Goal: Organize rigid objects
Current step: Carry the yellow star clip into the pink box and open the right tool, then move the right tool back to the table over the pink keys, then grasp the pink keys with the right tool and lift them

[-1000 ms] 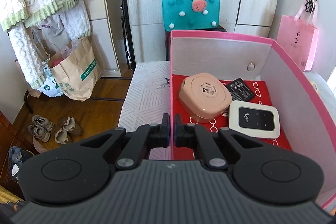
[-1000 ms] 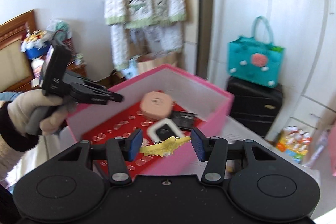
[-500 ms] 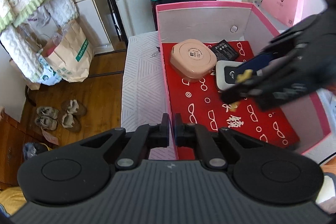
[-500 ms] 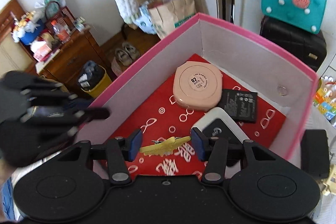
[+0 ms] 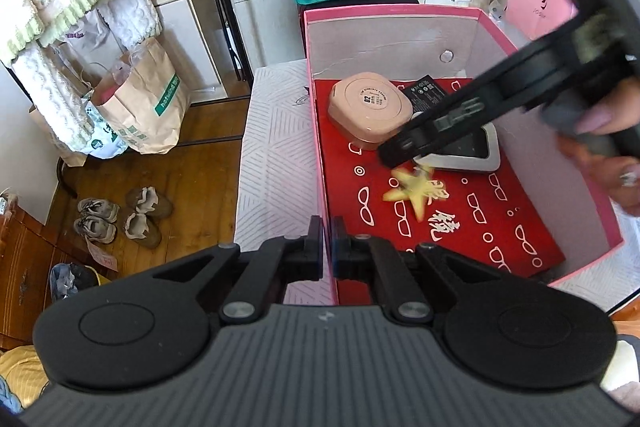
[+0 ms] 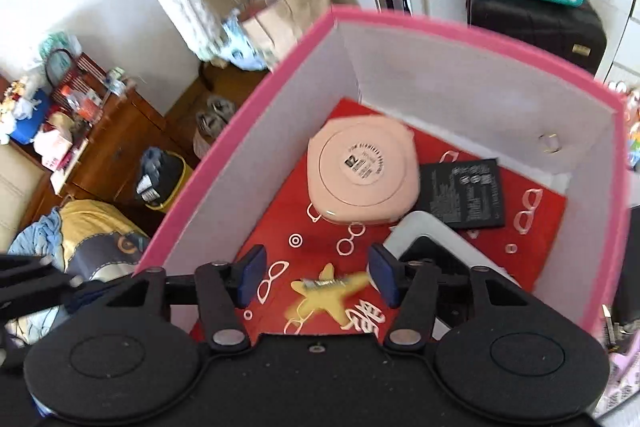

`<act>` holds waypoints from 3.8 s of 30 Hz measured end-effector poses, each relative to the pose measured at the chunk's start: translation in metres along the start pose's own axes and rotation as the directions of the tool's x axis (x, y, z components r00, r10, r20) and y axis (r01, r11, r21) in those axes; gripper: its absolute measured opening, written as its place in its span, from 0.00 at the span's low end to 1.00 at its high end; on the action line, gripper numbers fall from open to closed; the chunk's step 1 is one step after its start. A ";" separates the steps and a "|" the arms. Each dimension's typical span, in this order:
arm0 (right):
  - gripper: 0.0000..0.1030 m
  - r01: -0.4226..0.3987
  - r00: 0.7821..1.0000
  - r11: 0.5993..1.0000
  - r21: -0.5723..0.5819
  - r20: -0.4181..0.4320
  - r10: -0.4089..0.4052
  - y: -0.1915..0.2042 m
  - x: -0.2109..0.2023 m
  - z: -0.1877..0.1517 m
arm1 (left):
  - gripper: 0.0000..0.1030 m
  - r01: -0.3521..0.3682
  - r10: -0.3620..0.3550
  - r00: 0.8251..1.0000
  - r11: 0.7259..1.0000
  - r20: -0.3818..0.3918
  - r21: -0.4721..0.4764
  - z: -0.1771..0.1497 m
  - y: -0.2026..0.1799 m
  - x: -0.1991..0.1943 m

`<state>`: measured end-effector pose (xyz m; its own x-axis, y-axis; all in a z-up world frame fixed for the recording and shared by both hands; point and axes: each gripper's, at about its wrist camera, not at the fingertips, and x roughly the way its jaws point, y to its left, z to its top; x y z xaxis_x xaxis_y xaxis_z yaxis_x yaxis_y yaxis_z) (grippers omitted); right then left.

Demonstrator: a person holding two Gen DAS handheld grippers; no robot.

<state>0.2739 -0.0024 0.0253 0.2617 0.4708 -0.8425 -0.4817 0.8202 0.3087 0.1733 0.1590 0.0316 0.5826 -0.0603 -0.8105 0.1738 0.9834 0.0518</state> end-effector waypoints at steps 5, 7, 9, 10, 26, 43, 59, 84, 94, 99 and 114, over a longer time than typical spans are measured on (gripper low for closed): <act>0.62 0.023 0.992 0.993 -0.120 0.128 -0.007 0.009 -0.055 -0.025 | 0.03 0.012 -0.012 1.000 1.000 0.023 -0.006 -0.004 0.002 -0.001; 0.62 -0.001 0.983 0.989 -0.150 0.182 0.028 0.005 -0.076 -0.034 | 0.03 0.021 -0.021 0.999 1.000 0.030 -0.013 -0.004 0.003 -0.001; 0.63 -0.016 0.967 0.987 -0.160 0.247 0.056 0.002 -0.096 -0.045 | 0.03 0.025 -0.024 0.999 1.000 0.035 -0.009 -0.004 0.003 -0.001; 0.67 -0.011 0.960 0.989 -0.145 0.276 0.051 -0.003 -0.104 -0.048 | 0.03 0.025 -0.025 0.999 1.000 0.037 -0.006 -0.004 0.003 -0.001; 0.86 0.262 0.767 0.964 0.039 0.597 -0.233 -0.093 -0.124 -0.141 | 0.05 0.079 -0.075 0.995 0.995 0.061 -0.068 -0.009 0.013 0.007; 0.42 0.231 0.848 0.973 0.015 0.488 -0.209 -0.103 -0.091 -0.198 | 0.02 -0.068 0.073 0.996 0.993 0.057 -0.097 -0.008 -0.008 0.011; 0.37 0.220 0.923 0.948 -0.228 0.362 -0.127 -0.091 -0.045 -0.205 | 0.05 -0.137 0.149 0.988 0.961 0.036 -0.239 -0.005 -0.014 0.012; 0.25 0.194 0.920 0.981 -0.020 0.351 -0.174 -0.107 -0.046 -0.192 | 0.06 -0.019 0.018 1.000 0.999 -0.022 -0.032 0.004 -0.006 0.017; 0.53 0.329 0.880 0.944 0.027 0.354 -0.317 -0.086 -0.038 -0.188 | 0.06 0.052 -0.052 0.999 0.998 -0.005 0.043 0.001 0.001 0.020; 0.25 0.310 0.873 0.949 0.058 0.379 -0.308 -0.083 -0.041 -0.193 | 0.07 0.089 -0.089 0.996 0.995 0.012 0.052 -0.001 0.007 0.019; 0.04 0.179 0.877 0.968 0.177 0.416 -0.239 -0.097 -0.078 -0.173 | 0.08 0.121 -0.122 0.992 0.990 0.015 0.069 -0.001 0.012 0.019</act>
<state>0.1559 -0.1752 -0.0149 0.6926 0.3527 -0.6292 -0.2709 0.9356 0.2263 0.1859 0.1695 0.0158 0.5687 -0.1826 -0.8020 0.2971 0.9548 -0.0067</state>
